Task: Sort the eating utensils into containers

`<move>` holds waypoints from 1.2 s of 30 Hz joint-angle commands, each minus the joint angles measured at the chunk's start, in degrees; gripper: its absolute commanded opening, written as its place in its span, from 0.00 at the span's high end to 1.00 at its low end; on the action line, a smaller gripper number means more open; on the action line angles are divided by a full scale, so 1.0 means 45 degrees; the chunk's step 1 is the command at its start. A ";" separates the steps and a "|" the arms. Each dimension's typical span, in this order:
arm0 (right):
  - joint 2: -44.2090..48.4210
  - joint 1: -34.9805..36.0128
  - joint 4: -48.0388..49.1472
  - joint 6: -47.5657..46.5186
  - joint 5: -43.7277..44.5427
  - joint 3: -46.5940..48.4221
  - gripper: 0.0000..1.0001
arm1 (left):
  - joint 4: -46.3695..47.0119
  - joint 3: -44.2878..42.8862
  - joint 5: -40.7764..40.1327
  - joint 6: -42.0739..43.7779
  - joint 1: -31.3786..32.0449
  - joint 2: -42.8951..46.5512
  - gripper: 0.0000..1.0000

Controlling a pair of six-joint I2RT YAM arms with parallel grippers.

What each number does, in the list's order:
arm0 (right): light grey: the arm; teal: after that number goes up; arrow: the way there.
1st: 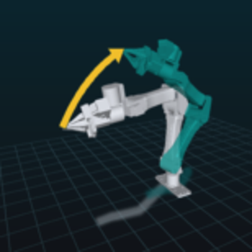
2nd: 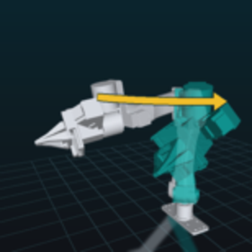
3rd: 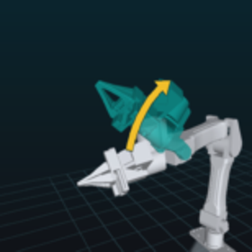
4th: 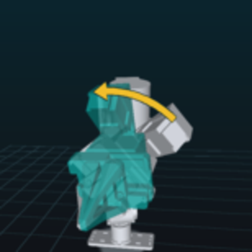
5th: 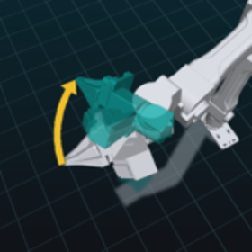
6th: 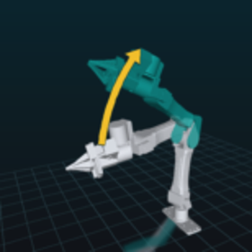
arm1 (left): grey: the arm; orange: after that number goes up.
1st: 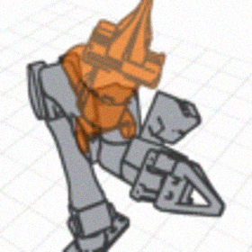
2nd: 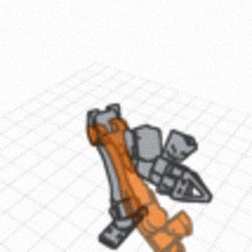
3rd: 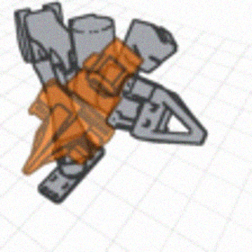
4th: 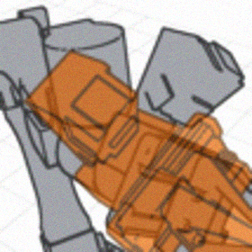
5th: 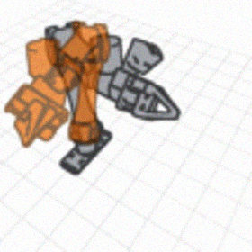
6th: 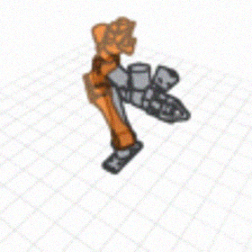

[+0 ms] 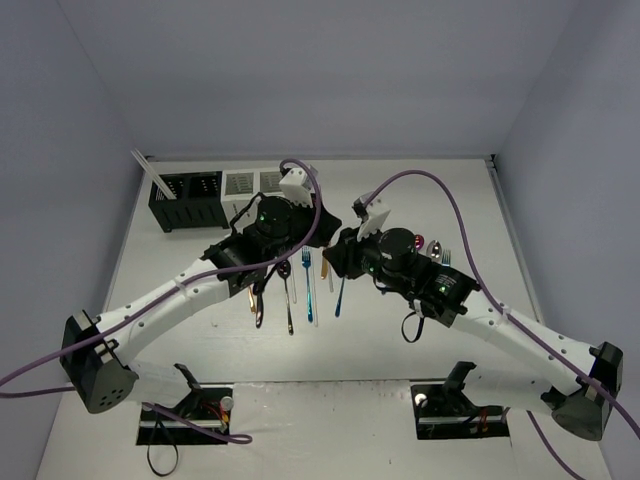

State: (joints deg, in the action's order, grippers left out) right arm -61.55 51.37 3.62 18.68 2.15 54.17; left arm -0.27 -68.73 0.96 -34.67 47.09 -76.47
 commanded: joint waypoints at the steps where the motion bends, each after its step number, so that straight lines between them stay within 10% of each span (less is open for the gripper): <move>1: -0.0259 -0.0008 0.1187 -0.0185 0.0484 0.0323 0.58 | 0.0945 -0.0155 -0.0399 0.0053 -0.0627 0.0080 1.00; 7: -0.0293 -0.0062 0.1168 -0.0298 0.1019 0.0208 0.36 | 0.0464 -0.0261 0.0242 0.0322 -0.3104 0.0229 1.00; 20: 0.0085 -0.0225 0.1168 -0.0090 0.0988 -0.1295 0.33 | 0.0655 -0.3921 -0.1654 0.3269 -1.0281 -0.1536 1.00; 36: -0.0301 -0.0197 0.1139 0.0762 0.0028 -0.2235 0.33 | 0.3929 -0.7214 -0.3858 0.4406 -1.2253 -0.7049 1.00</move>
State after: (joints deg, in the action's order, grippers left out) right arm -62.24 50.65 5.05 20.48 3.47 44.02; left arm 10.13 -95.38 -13.98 -17.38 -7.52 -107.89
